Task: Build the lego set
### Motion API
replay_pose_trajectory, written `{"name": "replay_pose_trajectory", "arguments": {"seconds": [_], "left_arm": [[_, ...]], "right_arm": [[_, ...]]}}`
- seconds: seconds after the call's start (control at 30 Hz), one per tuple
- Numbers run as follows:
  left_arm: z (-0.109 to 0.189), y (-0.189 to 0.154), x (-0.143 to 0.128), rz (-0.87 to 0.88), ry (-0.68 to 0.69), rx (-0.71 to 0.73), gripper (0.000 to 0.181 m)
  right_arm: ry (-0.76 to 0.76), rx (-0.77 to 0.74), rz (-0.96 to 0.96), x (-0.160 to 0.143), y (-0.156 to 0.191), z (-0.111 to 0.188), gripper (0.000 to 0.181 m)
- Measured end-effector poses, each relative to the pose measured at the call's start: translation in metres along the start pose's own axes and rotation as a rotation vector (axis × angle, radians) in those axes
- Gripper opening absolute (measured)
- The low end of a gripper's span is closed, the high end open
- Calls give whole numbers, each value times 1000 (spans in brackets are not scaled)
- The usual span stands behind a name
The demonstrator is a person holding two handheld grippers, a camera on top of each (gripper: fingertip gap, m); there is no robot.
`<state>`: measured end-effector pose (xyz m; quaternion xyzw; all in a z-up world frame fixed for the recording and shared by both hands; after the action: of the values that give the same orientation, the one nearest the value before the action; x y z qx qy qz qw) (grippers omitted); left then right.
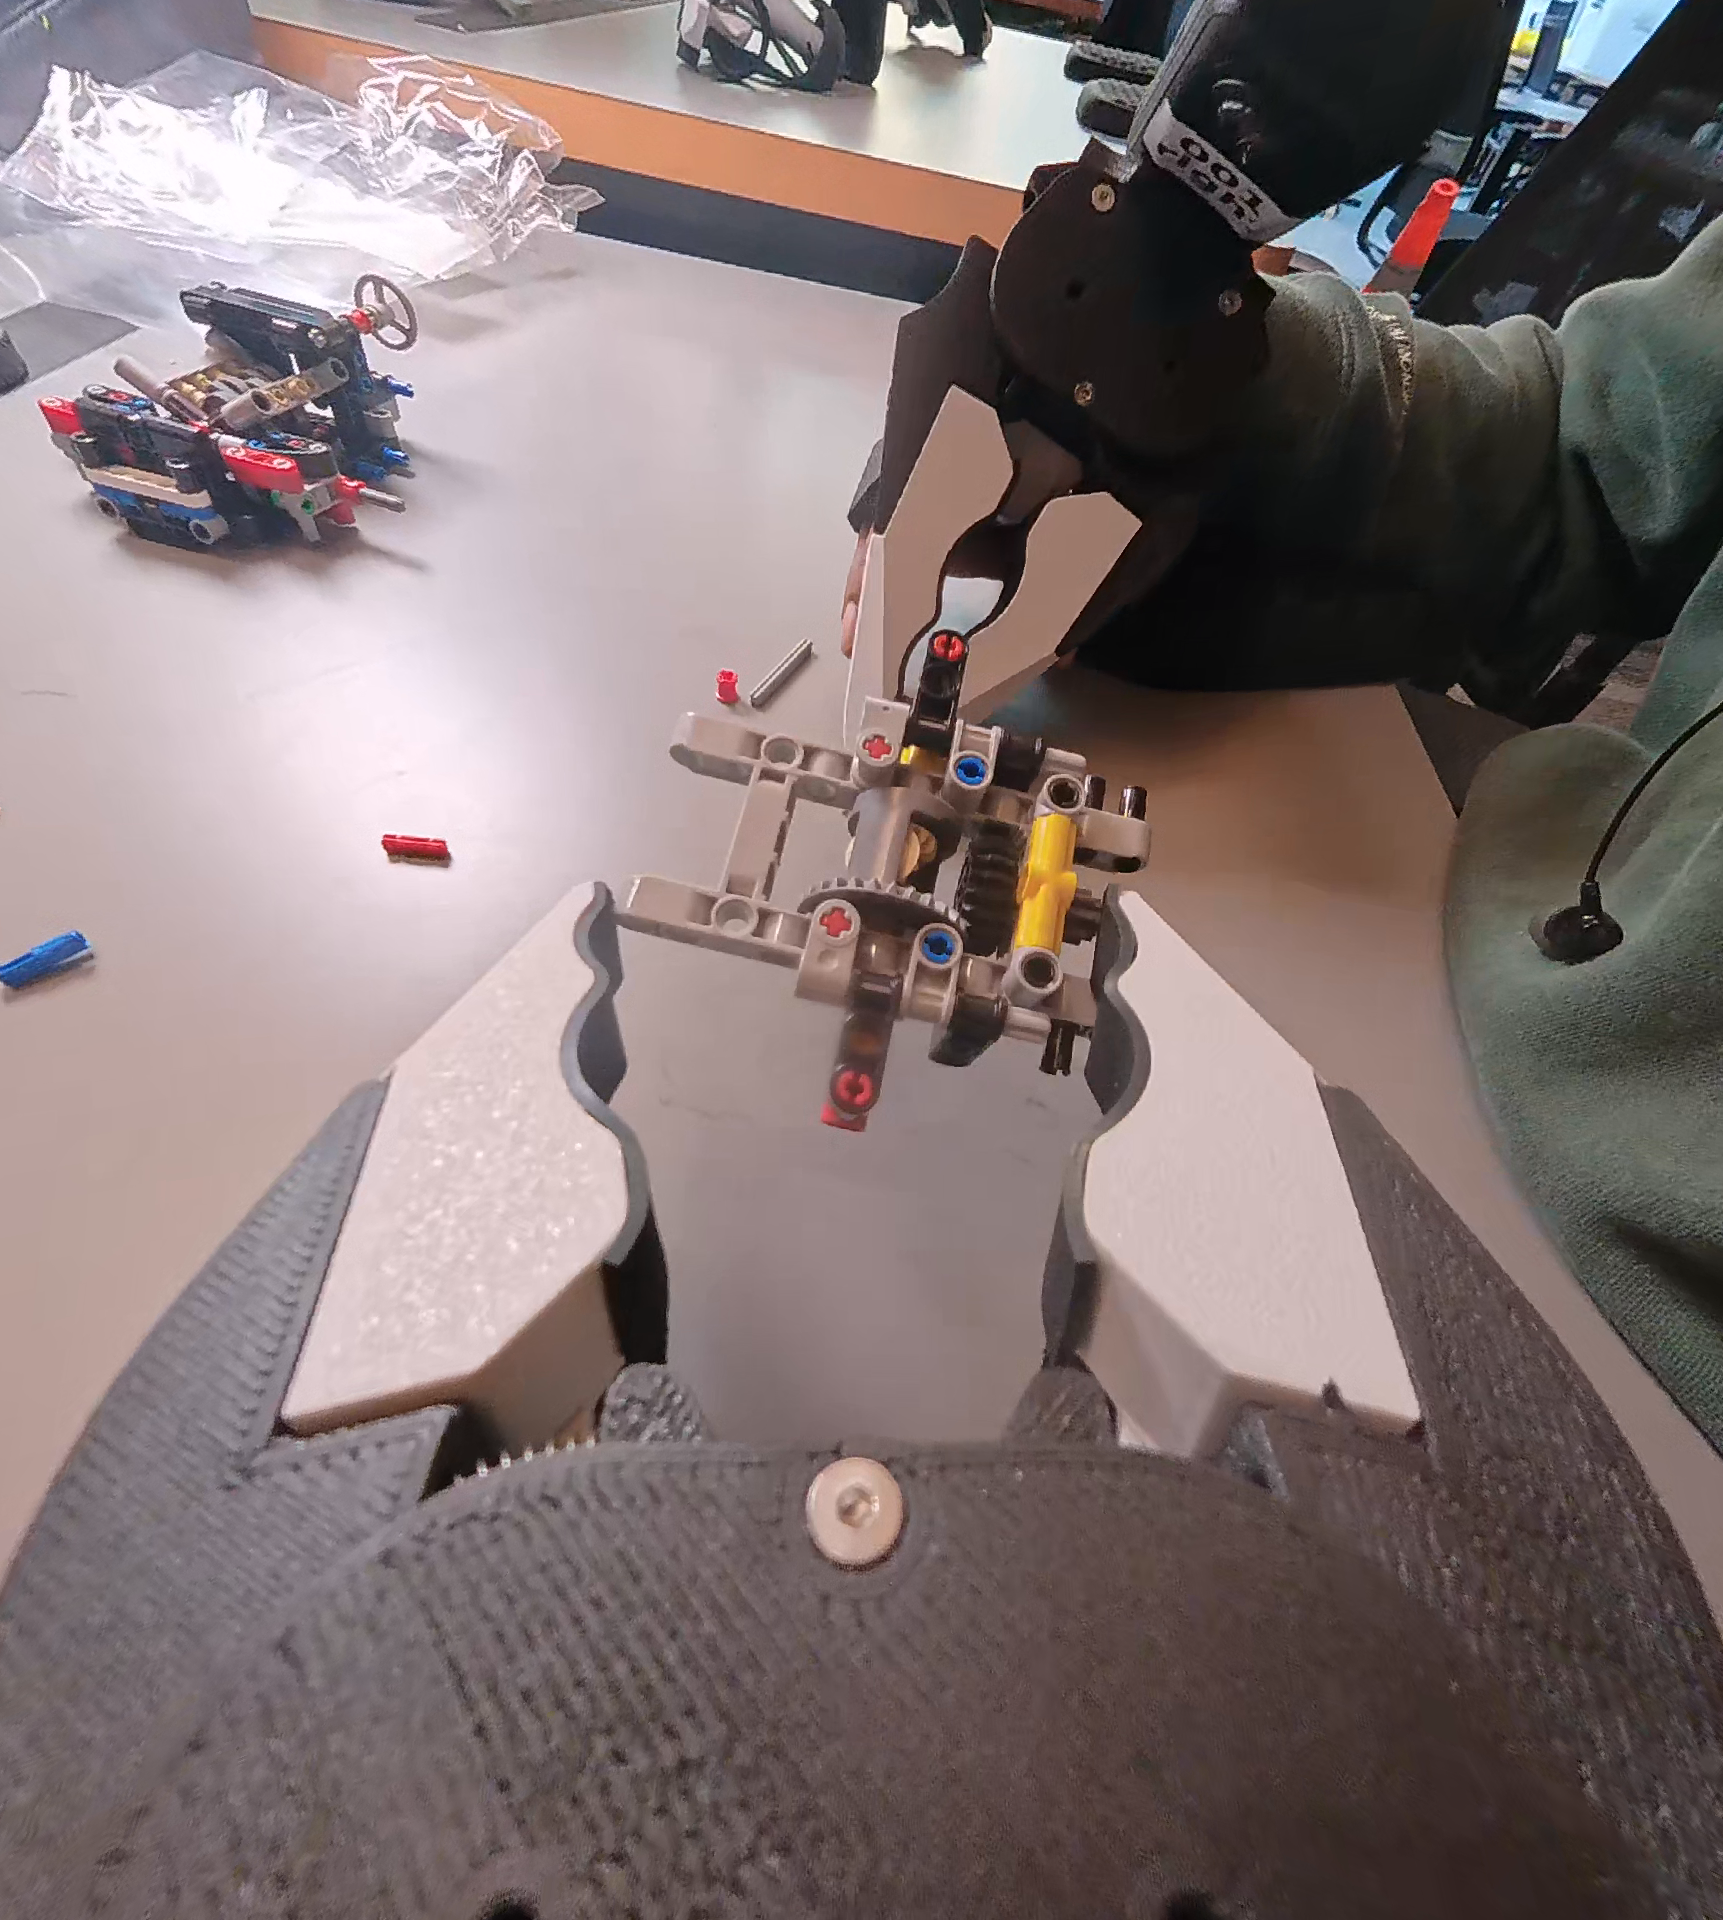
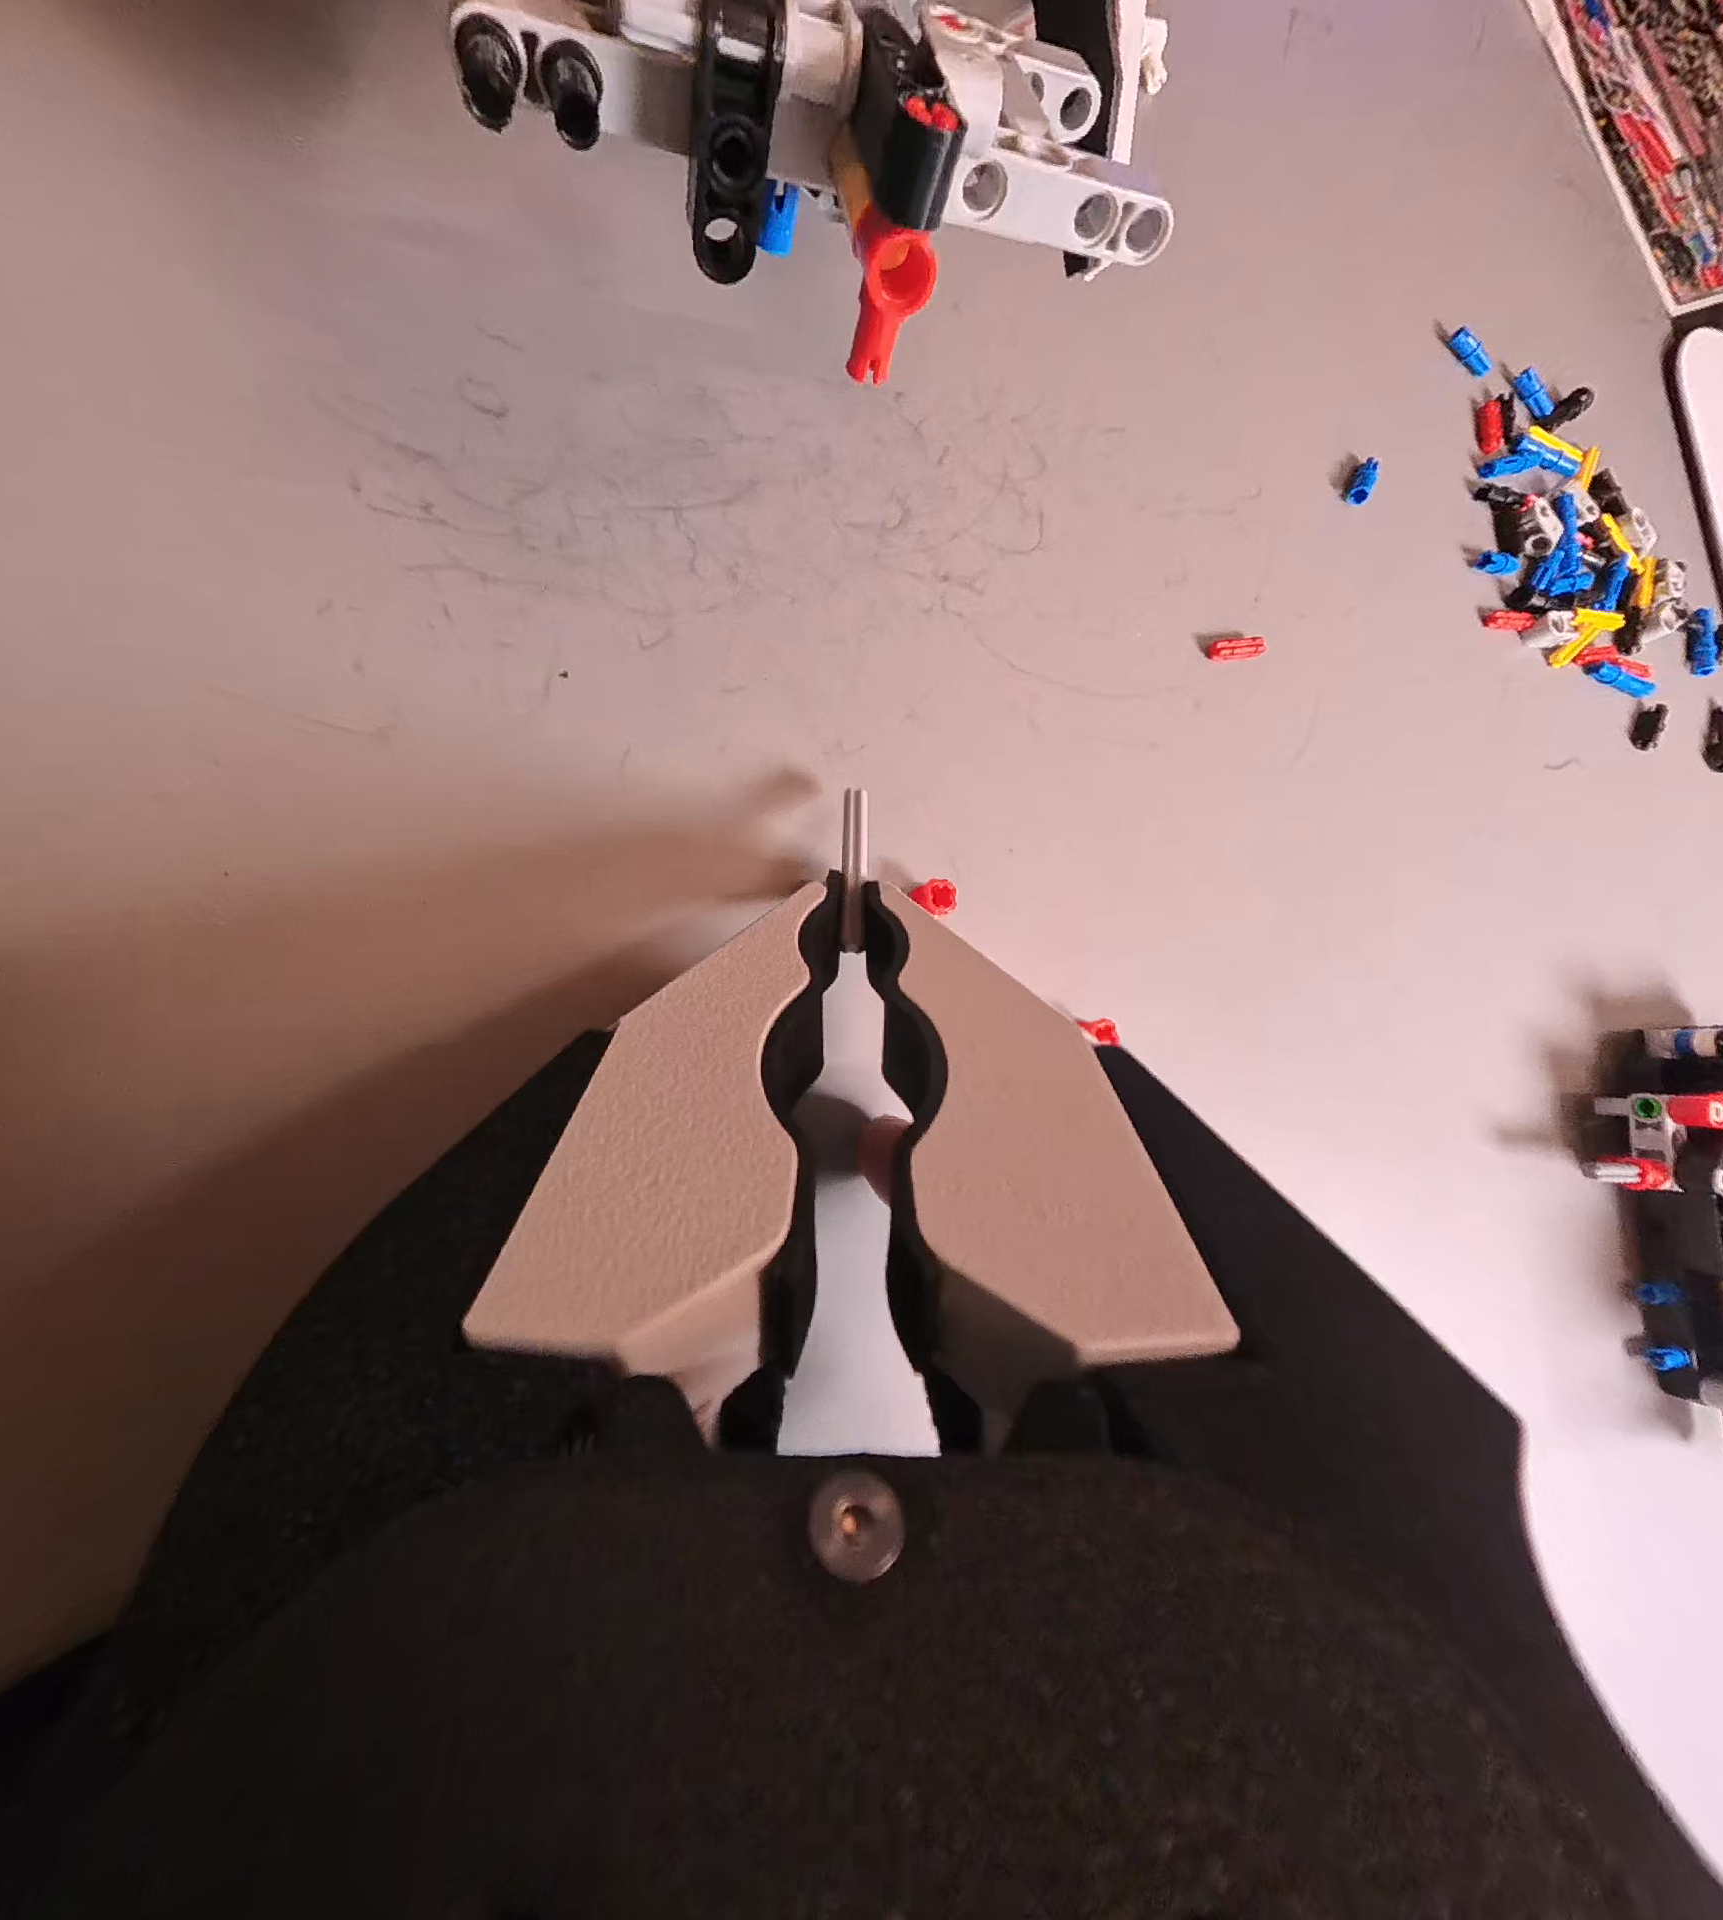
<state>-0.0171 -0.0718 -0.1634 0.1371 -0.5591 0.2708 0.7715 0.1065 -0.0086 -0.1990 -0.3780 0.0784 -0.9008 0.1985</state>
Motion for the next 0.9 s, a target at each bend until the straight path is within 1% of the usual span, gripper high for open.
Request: {"name": "replay_pose_trajectory", "arguments": {"seconds": [0.23,0.33,0.4,0.47,0.53,0.63,0.7,0.8,0.9], "left_arm": [[-2,-3,4,-20,-31,8,90],[-1,-4,8,-35,-64,12,90],[0,-6,12,-51,-96,11,90],[2,-8,17,-63,-143,-3,90],[6,-12,23,-74,-201,-28,89],[13,-21,34,-95,-300,-82,89],[16,-25,41,-107,-357,-108,89],[18,-29,47,-114,-407,-120,89],[12,-31,47,-133,-390,-120,89]], "right_arm": [[30,-8,-7,-1,0,0,3],[12,9,-28,-1,1,1,9],[-30,11,-53,2,-1,3,12],[-131,3,-84,12,-6,10,12],[-284,-6,-128,29,-11,24,13],[-531,32,-178,57,-11,49,13],[-651,61,-185,71,-7,61,13],[-758,126,-200,87,4,69,14],[-822,127,-197,100,11,70,15]]}}
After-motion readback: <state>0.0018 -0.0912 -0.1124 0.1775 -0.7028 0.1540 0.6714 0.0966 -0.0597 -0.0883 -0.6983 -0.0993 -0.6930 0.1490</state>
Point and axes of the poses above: each gripper's, where its closed fingertips meet, z back along the fingers, x out of its top, y = z × x across the jaws, the point moved 4 cm from there along z, back along the fingers, and after that the axes turned 3 degrees about -z, right-handed, at the moved point
